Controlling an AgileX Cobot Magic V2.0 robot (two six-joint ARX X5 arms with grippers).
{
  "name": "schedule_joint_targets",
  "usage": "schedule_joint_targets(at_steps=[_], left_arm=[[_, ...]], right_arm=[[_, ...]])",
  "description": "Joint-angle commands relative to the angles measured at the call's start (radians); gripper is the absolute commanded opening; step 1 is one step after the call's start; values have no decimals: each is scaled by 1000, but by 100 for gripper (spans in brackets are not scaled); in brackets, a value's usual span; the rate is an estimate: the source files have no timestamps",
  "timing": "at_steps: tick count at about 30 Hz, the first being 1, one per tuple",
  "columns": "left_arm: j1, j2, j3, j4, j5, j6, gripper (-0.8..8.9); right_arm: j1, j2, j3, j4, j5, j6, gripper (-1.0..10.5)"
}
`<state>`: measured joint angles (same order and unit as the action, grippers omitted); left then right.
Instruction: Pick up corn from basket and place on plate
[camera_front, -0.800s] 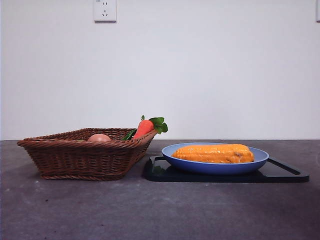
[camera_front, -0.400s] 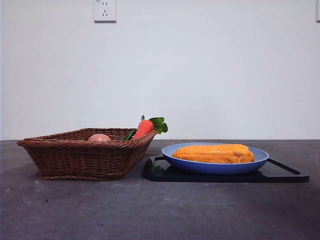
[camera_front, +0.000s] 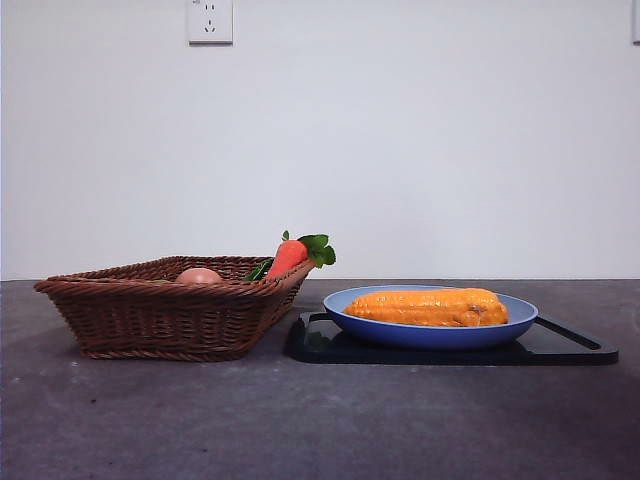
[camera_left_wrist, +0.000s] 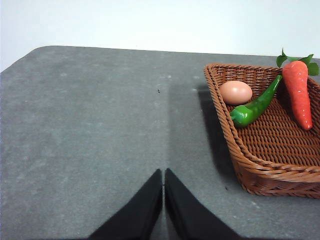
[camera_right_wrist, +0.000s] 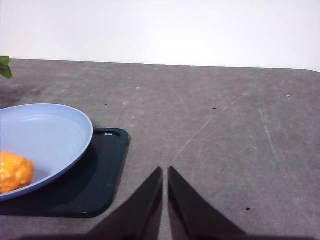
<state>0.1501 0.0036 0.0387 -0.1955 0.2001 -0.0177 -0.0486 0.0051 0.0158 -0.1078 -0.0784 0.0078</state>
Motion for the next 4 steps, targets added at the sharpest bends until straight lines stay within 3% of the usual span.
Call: schedule_joint_targets(at_steps=[1, 4], left_arm=[[3, -1, -12, -44, 2, -2, 8], [3, -1, -12, -44, 2, -2, 8]], right_arm=[[-1, -2, -5, 10, 1, 11, 2], [-1, -2, -5, 10, 1, 11, 2]])
